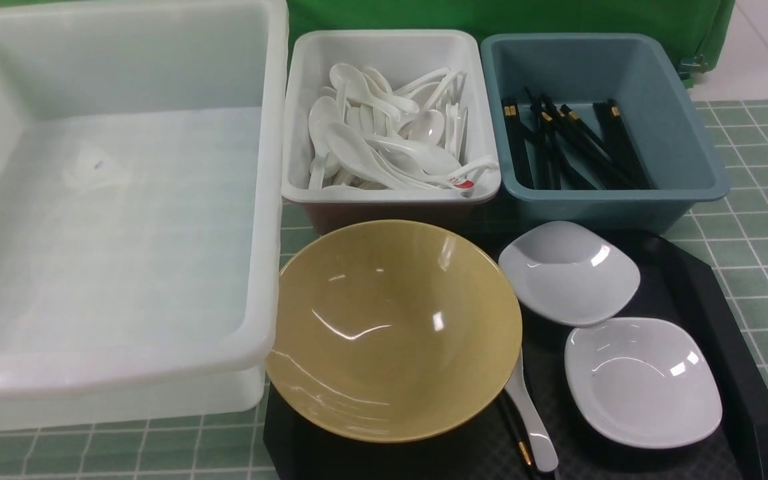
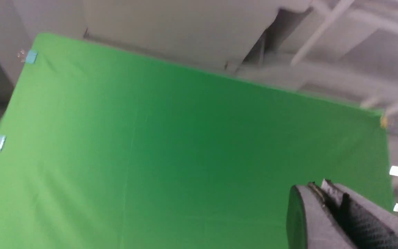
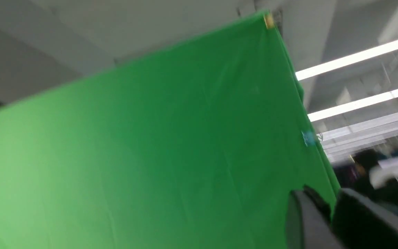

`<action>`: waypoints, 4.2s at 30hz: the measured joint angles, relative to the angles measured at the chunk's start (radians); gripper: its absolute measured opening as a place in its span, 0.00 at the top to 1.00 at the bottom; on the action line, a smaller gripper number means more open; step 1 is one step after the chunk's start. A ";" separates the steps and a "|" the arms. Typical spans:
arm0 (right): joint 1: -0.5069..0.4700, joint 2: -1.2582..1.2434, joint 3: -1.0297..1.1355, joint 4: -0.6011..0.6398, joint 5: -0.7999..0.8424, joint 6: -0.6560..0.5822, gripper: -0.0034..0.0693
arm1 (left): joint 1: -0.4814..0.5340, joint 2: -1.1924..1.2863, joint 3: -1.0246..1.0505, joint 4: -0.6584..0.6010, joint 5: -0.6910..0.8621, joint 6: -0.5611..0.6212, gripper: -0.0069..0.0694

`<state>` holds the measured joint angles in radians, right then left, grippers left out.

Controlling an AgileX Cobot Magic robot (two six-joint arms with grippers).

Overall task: On blue table put chopsticks spoon bowls plates into blue grey white boxes.
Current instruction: 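Grasp the large bowl on the tray by its rim, then place the tan bowl onto the bowl stack in the left bin with the left gripper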

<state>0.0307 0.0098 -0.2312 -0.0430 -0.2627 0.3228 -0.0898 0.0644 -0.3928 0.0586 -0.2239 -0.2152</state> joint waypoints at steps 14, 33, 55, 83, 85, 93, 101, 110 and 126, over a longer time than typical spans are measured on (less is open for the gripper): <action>0.042 0.460 -0.257 0.152 0.847 -0.387 0.90 | -0.187 0.660 -0.330 -0.087 0.610 0.034 0.90; 0.090 0.878 -0.264 0.486 0.934 -0.816 0.90 | -0.683 1.656 -1.003 -0.108 1.136 0.269 0.90; 0.090 0.879 -0.265 0.525 0.936 -0.831 0.90 | -0.678 1.875 -1.177 -0.715 1.166 0.596 0.88; 0.090 0.879 -0.265 0.525 0.933 -0.860 0.89 | -0.625 1.995 -1.268 0.188 1.288 0.059 0.31; 0.090 0.879 -0.265 0.526 0.933 -0.862 0.89 | -0.625 1.980 -1.281 0.174 1.295 0.058 0.31; 0.090 0.879 -0.265 0.544 0.931 -0.865 0.89 | -0.621 1.909 -1.300 0.168 1.314 0.037 0.31; 0.090 0.879 -0.265 0.558 0.930 -0.869 0.88 | -0.595 1.992 -1.301 0.090 1.337 0.060 0.31; 0.090 0.879 -0.265 0.573 0.930 -0.870 0.88 | -0.593 2.020 -1.308 0.022 1.347 0.139 0.61; 0.090 0.879 -0.265 0.575 0.935 -0.869 0.85 | -0.536 1.457 -1.297 -0.021 1.254 0.215 0.90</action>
<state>0.1212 0.8893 -0.4962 0.5316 0.6726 -0.5461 -0.6259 1.5210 -1.6897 0.0378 1.0303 0.0000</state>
